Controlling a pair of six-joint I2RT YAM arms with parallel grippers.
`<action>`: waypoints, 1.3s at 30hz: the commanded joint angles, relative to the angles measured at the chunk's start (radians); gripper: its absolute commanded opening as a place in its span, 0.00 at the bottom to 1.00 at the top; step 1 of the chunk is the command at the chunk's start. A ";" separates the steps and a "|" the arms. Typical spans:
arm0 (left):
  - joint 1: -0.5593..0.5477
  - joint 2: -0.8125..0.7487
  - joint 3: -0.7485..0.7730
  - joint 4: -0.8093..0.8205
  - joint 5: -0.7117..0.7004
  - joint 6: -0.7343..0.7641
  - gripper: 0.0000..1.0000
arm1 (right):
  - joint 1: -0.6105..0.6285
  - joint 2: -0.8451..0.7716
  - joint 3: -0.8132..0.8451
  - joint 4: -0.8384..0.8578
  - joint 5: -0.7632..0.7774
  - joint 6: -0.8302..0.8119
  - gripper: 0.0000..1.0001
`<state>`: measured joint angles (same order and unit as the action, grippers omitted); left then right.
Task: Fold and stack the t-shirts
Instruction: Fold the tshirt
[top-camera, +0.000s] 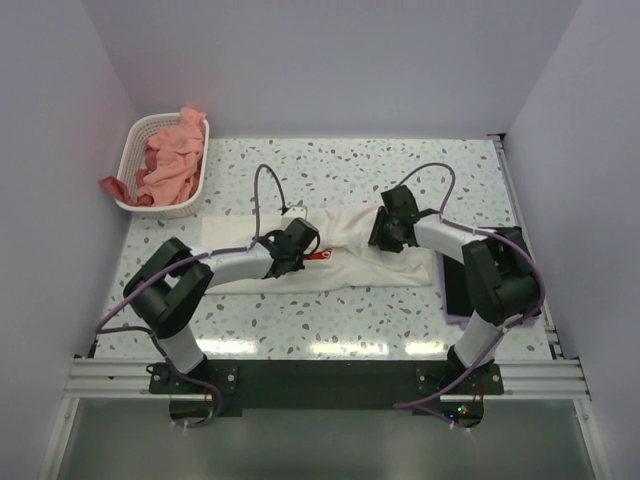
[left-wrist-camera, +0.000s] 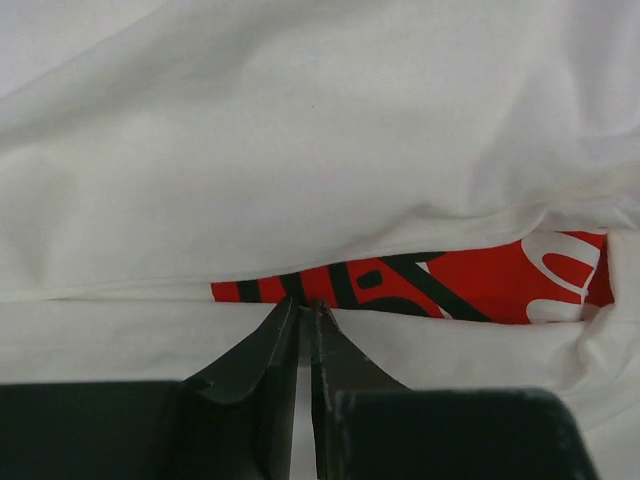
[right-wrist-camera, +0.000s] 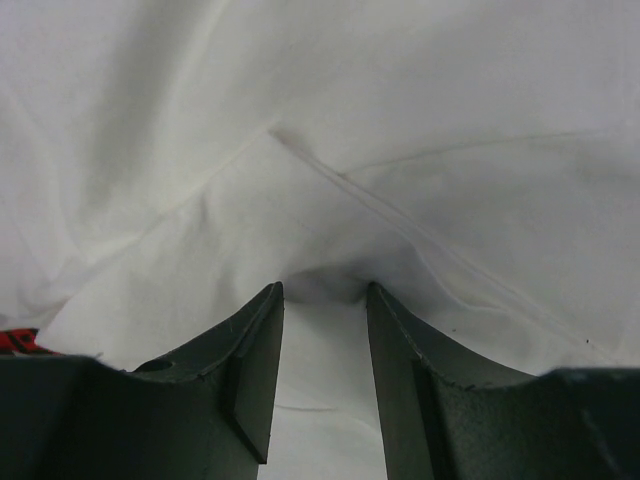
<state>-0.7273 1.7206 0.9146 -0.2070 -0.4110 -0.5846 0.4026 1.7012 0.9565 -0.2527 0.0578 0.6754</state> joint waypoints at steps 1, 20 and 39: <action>-0.053 0.022 -0.059 -0.054 0.050 -0.050 0.14 | -0.024 0.098 0.105 -0.028 0.023 -0.023 0.43; -0.207 0.097 0.213 0.080 0.301 -0.364 0.27 | -0.033 0.817 1.247 -0.434 -0.053 -0.384 0.46; -0.055 -0.320 -0.118 -0.008 0.222 -0.204 0.30 | -0.018 0.447 0.894 -0.327 -0.052 -0.277 0.51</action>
<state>-0.8047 1.4723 0.8593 -0.2062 -0.1593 -0.8154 0.3759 2.2086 1.9411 -0.6361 0.0086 0.3626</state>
